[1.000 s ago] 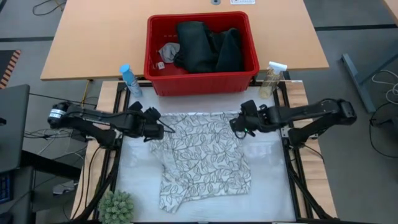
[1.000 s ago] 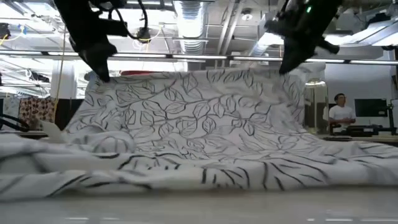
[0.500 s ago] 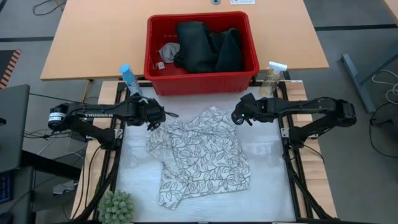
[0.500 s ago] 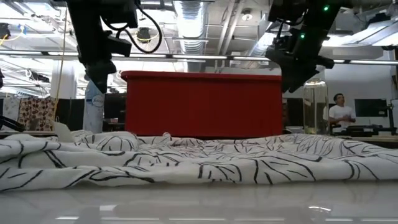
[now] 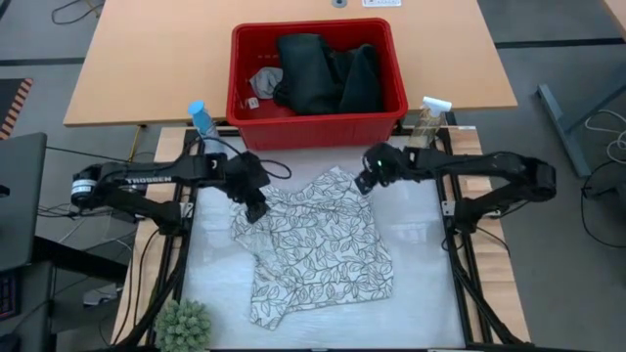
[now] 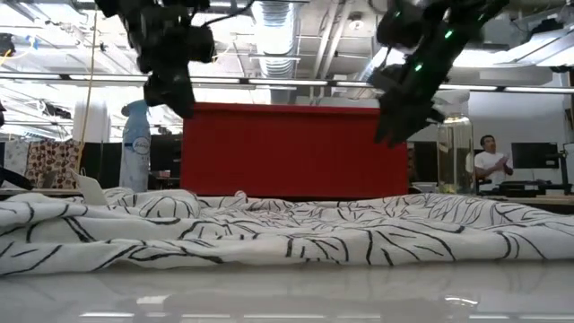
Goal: Fold laundry
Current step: Fold the white-patterned shirt
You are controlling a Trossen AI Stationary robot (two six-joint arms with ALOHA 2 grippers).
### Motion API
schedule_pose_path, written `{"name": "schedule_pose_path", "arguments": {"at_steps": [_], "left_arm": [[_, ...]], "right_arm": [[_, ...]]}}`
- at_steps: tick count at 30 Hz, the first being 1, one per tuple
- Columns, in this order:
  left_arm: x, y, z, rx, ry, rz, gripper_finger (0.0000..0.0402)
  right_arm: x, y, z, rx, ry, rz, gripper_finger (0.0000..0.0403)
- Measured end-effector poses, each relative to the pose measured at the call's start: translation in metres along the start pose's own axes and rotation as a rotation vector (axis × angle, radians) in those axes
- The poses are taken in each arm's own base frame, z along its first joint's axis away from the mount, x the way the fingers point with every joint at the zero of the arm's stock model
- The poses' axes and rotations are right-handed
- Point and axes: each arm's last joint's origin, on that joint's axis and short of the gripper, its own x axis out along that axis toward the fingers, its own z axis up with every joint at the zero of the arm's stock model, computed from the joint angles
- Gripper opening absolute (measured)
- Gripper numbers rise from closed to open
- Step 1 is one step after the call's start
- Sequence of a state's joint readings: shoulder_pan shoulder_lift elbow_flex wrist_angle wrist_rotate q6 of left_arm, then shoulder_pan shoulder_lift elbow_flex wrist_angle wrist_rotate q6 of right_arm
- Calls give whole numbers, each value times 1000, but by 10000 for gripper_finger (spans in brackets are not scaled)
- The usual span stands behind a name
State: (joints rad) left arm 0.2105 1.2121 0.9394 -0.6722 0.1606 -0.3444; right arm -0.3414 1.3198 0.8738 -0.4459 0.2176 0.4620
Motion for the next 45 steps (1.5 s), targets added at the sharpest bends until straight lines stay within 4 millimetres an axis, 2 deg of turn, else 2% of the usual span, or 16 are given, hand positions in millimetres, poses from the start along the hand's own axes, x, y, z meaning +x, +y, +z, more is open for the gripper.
{"name": "schedule_pose_path", "arguments": {"at_steps": [4,9,16,21,28,37,45], "left_arm": [[3,-10,-5,-2,9,18,169],[4,-20,-9,-20,-1,49,169],[5,-31,-14,-48,-43,125,169],[6,-38,-18,-54,-54,137,169],[6,-44,-21,-50,-57,136,169],[6,-46,-22,-63,-81,168,169],[5,-43,-21,-65,-127,245,169]], "right_arm": [[29,-3,12,-16,-9,126,205],[67,-3,8,-34,40,173,160],[95,5,2,-68,105,138,21],[106,6,-1,-79,114,60,20],[109,-2,-11,-54,172,-101,14],[97,-21,-28,13,300,-424,14],[86,-31,-28,29,315,-521,20]]}}
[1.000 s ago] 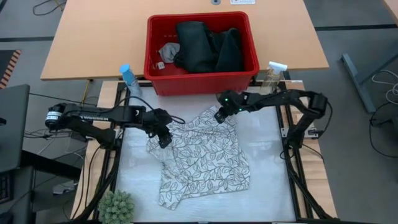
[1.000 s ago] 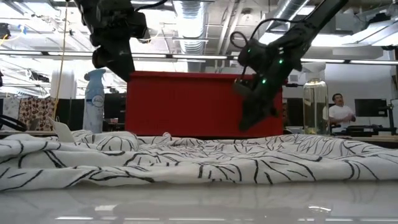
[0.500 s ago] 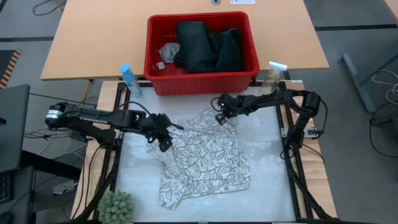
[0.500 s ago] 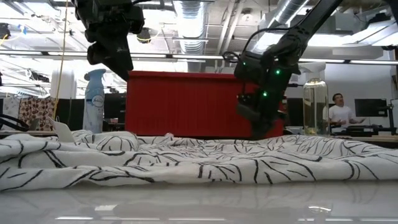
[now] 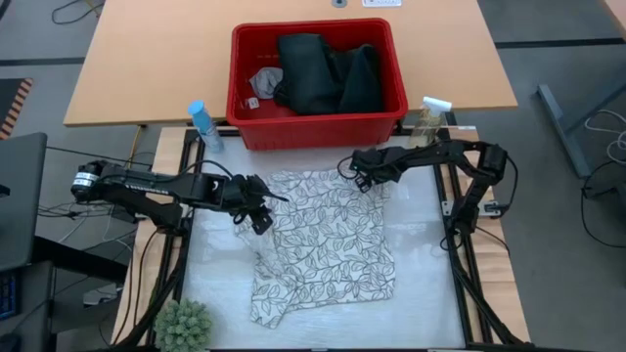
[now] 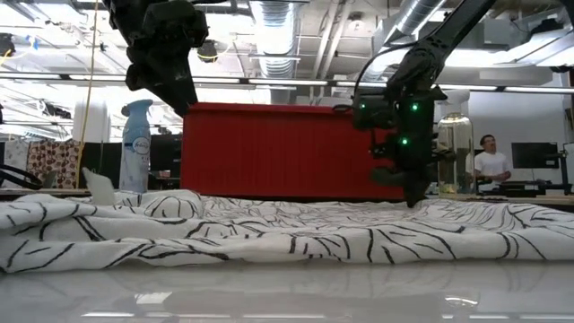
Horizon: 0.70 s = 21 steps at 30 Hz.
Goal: Fold laundry
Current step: Fold the white-patterned shirt
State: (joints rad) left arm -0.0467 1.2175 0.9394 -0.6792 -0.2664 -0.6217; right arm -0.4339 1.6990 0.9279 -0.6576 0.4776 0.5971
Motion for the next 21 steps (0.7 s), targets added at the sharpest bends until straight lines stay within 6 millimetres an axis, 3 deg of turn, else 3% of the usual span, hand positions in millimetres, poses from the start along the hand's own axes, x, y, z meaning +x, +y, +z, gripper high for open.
{"name": "schedule_pose_path", "arguments": {"at_steps": [4,10,17,21], "left_arm": [[5,4,-7,5,30,36,169],[26,13,-40,-165,157,31,169],[25,-7,-70,-199,168,-10,169],[20,-8,-81,-245,112,106,160]], "right_arm": [[-26,-11,7,34,-98,49,41],[-86,-33,-2,5,-216,220,45],[-143,-38,-43,-80,-287,528,42],[-147,-29,-72,-84,-278,570,23]]}}
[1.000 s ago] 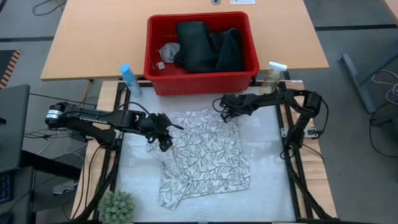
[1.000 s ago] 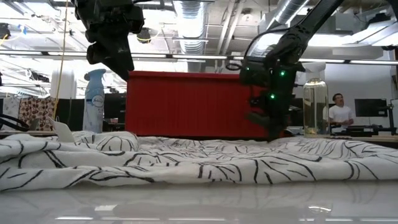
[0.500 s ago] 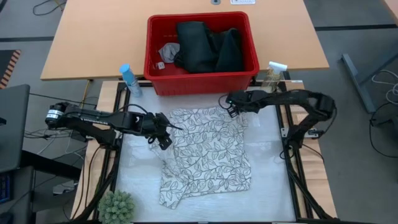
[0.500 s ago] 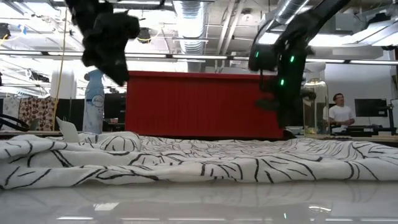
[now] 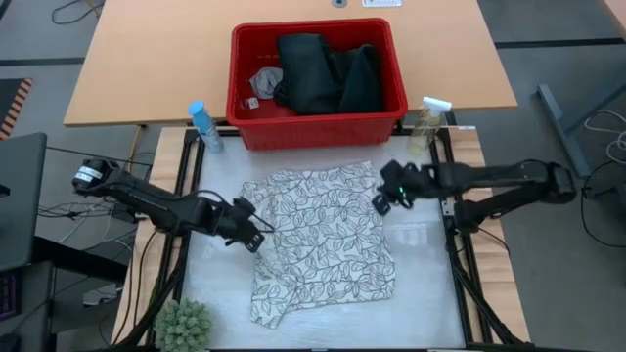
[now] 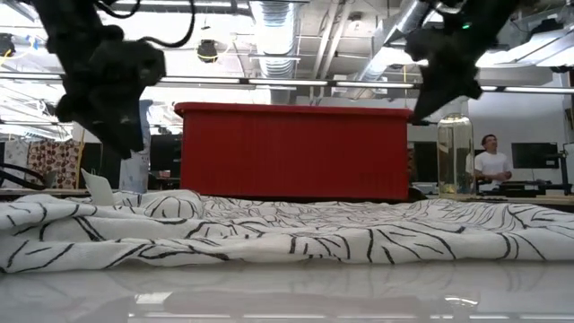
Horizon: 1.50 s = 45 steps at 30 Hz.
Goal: Fold laundry
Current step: Fold the white-patterned shirt
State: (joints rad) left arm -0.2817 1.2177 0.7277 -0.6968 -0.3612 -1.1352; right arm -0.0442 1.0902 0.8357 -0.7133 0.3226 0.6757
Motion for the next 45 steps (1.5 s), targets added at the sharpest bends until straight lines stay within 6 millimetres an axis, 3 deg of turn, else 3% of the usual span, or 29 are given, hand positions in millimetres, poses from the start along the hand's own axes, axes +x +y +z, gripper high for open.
{"name": "schedule_pose_path", "arguments": {"at_steps": [4,10,18,24,35,45], "left_arm": [[5,0,-7,-15,-1,73,111],[12,-5,-17,11,50,87,9],[12,0,-22,1,67,150,1],[12,0,-22,14,38,157,0],[12,0,-22,26,42,155,0],[41,18,-43,-62,78,83,0]], "right_arm": [[10,14,-29,8,5,7,14],[19,37,-54,10,45,57,18],[17,67,-101,-11,148,82,17],[14,78,-130,-9,195,69,16],[38,84,-157,-63,293,-40,16],[19,87,-180,26,361,-25,16]]}}
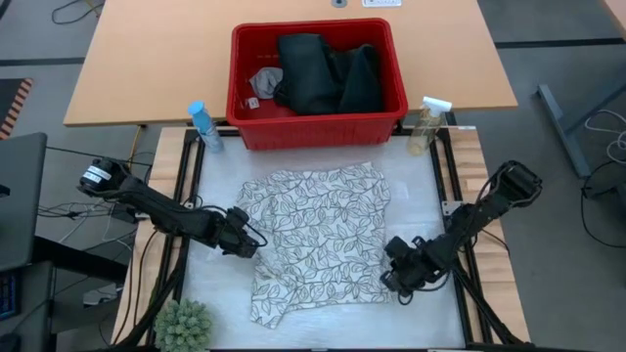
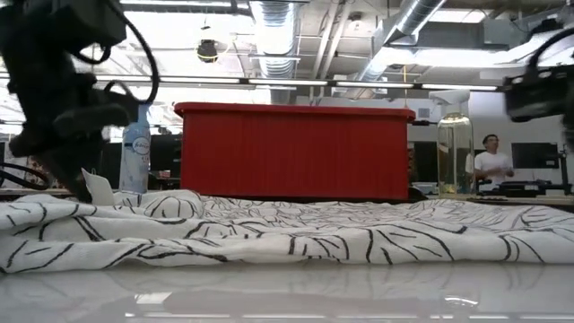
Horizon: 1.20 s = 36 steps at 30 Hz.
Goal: Fold laundry
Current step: Fold the white-patterned shirt
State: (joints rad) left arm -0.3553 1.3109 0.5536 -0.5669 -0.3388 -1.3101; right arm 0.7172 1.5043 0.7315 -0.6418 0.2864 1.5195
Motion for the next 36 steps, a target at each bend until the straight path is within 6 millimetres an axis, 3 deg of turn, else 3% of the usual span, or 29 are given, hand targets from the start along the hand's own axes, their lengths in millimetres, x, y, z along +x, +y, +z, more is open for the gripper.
{"name": "schedule_pose_path", "arguments": {"at_steps": [13,26,31,36], "left_arm": [[3,17,-3,12,67,127,0],[2,41,6,20,119,351,0],[-13,37,14,76,83,414,0],[-39,18,36,119,-27,419,0]], "right_arm": [[-16,-10,-53,162,95,-38,16],[-25,-15,-72,169,200,-88,16],[-26,-15,-72,159,200,-93,16],[-26,-15,-72,156,200,-93,16]]}}
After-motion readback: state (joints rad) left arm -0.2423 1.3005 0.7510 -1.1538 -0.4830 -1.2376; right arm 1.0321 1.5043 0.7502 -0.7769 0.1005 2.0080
